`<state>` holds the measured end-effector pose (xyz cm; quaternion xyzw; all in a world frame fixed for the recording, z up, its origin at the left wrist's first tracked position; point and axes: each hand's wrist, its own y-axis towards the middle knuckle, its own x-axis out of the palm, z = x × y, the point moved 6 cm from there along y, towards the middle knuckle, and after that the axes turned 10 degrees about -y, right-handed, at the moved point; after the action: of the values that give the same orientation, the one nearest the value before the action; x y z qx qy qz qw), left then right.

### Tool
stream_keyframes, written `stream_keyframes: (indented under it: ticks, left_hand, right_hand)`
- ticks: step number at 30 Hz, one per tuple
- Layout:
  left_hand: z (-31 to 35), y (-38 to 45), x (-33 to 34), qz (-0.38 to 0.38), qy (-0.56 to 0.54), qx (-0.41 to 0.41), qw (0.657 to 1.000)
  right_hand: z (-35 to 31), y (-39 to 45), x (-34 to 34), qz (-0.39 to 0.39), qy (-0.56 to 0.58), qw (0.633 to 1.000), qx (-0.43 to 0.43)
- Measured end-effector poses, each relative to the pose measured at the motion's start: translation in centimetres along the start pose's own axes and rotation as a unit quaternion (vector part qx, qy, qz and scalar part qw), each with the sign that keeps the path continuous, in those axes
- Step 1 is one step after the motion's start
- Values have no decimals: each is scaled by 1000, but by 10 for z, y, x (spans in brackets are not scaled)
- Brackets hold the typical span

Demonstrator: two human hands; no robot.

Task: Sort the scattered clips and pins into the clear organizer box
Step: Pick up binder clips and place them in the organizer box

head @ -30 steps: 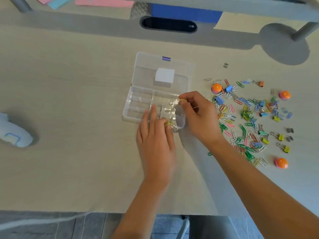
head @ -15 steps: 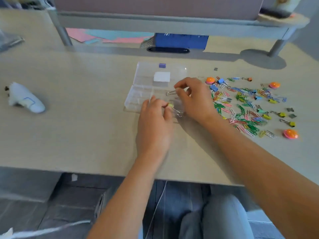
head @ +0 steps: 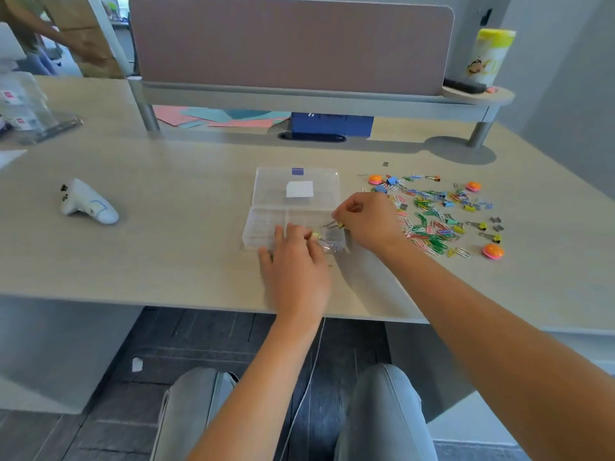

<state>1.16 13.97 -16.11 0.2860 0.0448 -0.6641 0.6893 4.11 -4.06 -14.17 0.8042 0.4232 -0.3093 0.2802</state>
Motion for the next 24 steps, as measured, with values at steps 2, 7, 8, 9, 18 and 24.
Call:
stream_keyframes:
  ticks: [2, 7, 8, 9, 18, 24]
  left_hand:
    - [-1, 2, 0, 2, 6, 11, 1000]
    - [-7, 3, 6, 4, 10, 33, 999]
    - [-9, 5, 7, 2, 12, 33, 999]
    - [-10, 5, 7, 2, 12, 33, 999]
    - [-8, 14, -5, 64, 40, 31, 997]
    - [14, 37, -3, 83, 58, 48, 994]
  right_hand:
    - [1, 2, 3, 11, 9, 1000, -8]
    - [0, 4, 14, 25, -7, 998, -53]
    - [0, 4, 16, 27, -12, 998, -61]
    - [0, 4, 17, 29, -17, 997, -67]
    - [-1, 11, 10, -24, -57, 996, -67]
    - [3, 5, 1, -8, -7, 996, -86]
